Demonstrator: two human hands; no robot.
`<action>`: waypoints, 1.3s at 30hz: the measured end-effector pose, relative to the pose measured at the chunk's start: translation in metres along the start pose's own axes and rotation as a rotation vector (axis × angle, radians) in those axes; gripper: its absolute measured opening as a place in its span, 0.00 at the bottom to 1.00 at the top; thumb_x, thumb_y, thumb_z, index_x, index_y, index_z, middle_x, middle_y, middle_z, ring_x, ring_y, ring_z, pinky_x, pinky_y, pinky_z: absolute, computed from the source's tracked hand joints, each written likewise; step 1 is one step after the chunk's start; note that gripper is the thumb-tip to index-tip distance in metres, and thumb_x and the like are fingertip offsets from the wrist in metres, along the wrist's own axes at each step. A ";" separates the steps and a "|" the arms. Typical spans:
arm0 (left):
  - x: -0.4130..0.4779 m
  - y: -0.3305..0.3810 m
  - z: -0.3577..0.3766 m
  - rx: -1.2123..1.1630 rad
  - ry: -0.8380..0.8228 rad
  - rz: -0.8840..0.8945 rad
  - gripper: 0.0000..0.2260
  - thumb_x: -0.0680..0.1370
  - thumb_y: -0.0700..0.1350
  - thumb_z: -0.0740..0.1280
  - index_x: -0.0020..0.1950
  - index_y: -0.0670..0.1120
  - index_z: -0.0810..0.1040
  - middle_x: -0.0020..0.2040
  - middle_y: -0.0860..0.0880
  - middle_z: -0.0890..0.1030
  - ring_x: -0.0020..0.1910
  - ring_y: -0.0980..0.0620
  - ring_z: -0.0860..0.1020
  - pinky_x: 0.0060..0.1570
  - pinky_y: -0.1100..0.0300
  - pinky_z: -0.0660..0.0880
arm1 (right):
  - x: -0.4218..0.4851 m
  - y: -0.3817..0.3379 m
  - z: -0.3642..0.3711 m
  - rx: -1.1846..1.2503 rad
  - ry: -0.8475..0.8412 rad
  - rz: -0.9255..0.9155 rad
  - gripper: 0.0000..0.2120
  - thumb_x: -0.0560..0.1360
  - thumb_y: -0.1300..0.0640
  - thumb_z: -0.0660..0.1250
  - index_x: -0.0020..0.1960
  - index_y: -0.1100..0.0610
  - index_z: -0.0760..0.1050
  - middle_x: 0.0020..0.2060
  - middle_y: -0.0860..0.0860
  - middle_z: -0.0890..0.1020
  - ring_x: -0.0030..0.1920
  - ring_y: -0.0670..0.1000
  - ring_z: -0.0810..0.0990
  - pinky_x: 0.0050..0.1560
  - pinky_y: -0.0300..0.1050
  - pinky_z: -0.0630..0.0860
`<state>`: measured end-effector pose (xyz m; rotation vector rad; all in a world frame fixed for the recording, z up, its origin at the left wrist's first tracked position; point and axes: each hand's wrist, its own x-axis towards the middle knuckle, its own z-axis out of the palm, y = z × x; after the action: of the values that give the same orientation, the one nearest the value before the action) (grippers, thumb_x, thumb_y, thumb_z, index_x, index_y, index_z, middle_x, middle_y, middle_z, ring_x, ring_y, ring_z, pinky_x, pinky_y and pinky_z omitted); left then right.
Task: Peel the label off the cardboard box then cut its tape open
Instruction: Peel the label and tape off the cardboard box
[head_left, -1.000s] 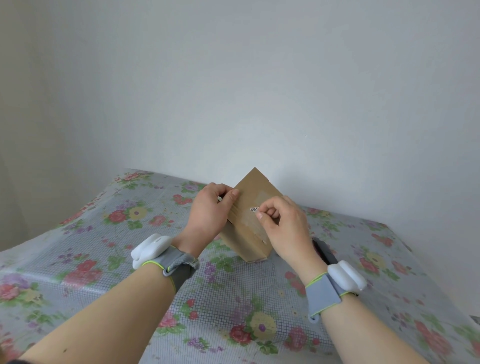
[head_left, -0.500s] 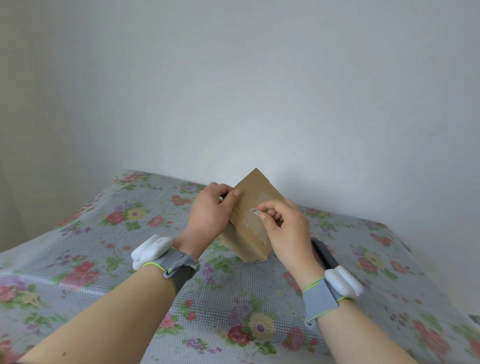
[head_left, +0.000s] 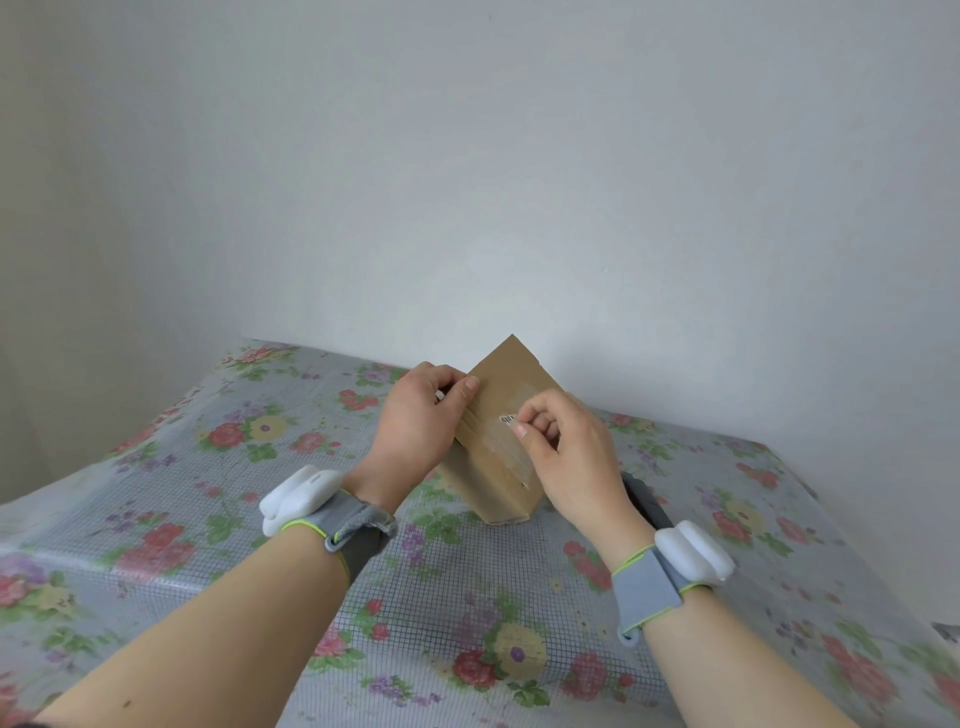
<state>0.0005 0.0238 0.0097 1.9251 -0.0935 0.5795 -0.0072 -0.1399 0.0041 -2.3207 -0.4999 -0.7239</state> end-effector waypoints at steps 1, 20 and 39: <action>0.000 0.000 0.000 0.007 -0.001 0.008 0.11 0.79 0.49 0.63 0.47 0.43 0.81 0.44 0.50 0.76 0.41 0.54 0.73 0.40 0.61 0.70 | -0.001 0.000 0.000 0.003 0.019 -0.010 0.05 0.73 0.59 0.68 0.46 0.51 0.76 0.34 0.45 0.72 0.37 0.46 0.70 0.40 0.42 0.71; 0.003 -0.001 0.002 0.024 -0.014 0.009 0.10 0.79 0.48 0.63 0.47 0.44 0.80 0.45 0.49 0.76 0.40 0.55 0.72 0.39 0.61 0.69 | 0.004 0.002 -0.004 -0.226 -0.032 -0.181 0.02 0.75 0.59 0.65 0.44 0.55 0.73 0.37 0.41 0.67 0.43 0.46 0.66 0.42 0.39 0.62; 0.004 0.003 0.005 0.038 -0.044 0.021 0.11 0.79 0.49 0.63 0.47 0.44 0.81 0.46 0.48 0.77 0.39 0.58 0.72 0.39 0.64 0.69 | 0.008 0.004 -0.008 -0.155 -0.058 -0.131 0.05 0.76 0.53 0.65 0.43 0.52 0.71 0.31 0.43 0.67 0.40 0.46 0.67 0.39 0.40 0.62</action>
<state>0.0046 0.0185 0.0127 1.9762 -0.1316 0.5559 -0.0022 -0.1475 0.0121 -2.4765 -0.6481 -0.7831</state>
